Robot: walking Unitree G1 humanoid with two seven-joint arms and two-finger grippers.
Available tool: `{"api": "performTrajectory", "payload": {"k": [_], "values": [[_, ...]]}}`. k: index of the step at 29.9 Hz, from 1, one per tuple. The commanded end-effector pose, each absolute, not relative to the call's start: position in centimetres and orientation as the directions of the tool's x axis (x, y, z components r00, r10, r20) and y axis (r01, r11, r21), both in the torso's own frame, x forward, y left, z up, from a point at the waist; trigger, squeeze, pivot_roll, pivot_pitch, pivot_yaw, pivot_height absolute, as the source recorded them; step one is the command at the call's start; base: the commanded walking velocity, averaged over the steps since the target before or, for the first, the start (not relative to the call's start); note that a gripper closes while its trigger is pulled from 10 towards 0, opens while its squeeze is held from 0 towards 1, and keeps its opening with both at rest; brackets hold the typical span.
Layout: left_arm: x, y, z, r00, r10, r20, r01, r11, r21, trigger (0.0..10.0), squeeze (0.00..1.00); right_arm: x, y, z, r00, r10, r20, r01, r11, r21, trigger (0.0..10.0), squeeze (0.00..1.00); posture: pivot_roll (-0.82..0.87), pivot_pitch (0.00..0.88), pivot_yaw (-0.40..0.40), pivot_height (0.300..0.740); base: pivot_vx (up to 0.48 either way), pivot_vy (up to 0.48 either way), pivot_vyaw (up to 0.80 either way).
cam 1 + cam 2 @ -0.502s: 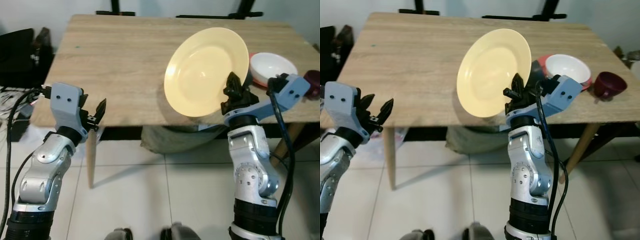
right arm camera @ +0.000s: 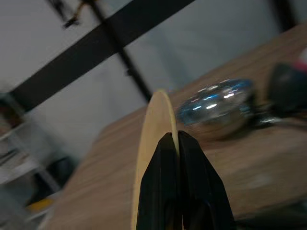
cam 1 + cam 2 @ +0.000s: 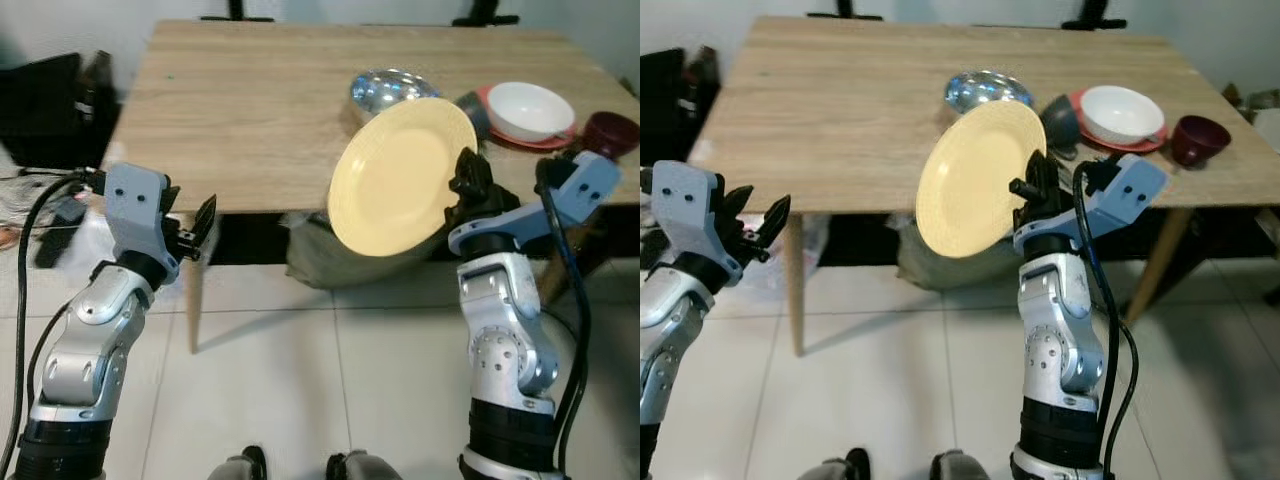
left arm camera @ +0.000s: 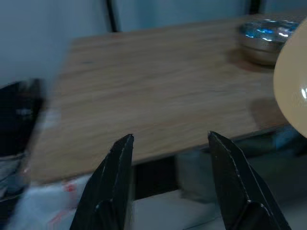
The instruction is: Setting the table
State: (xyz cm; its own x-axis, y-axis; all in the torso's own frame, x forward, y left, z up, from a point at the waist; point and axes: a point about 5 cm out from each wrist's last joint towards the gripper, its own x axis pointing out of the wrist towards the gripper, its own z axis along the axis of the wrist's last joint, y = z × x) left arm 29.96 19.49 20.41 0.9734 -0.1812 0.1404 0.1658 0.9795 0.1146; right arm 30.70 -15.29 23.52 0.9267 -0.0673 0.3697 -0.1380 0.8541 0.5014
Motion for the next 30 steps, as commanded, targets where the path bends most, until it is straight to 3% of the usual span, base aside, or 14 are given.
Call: {"api": "performTrajectory", "payload": {"k": [1, 30], "values": [[29.99, 19.41, 19.78, 0.977, -0.186, 0.108, 0.175, 0.979, 0.104, 10.0, 0.0, 30.66, -15.39, 23.3, 0.929, -0.071, 0.363, -0.13, 0.856, 0.5, 10.0, 0.0, -0.08, 0.085, 0.031, 0.74, 0.0, 0.0, -0.8], [30.08, 19.01, 19.89, 0.973, -0.2, 0.112, 0.193, 0.978, 0.075, 10.0, 0.0, 30.66, -15.92, 23.88, 0.923, -0.084, 0.377, -0.12, 0.865, 0.487, 10.0, 0.0, -0.09, 0.084, 0.032, 0.74, 0.0, 0.0, -0.8]]}}
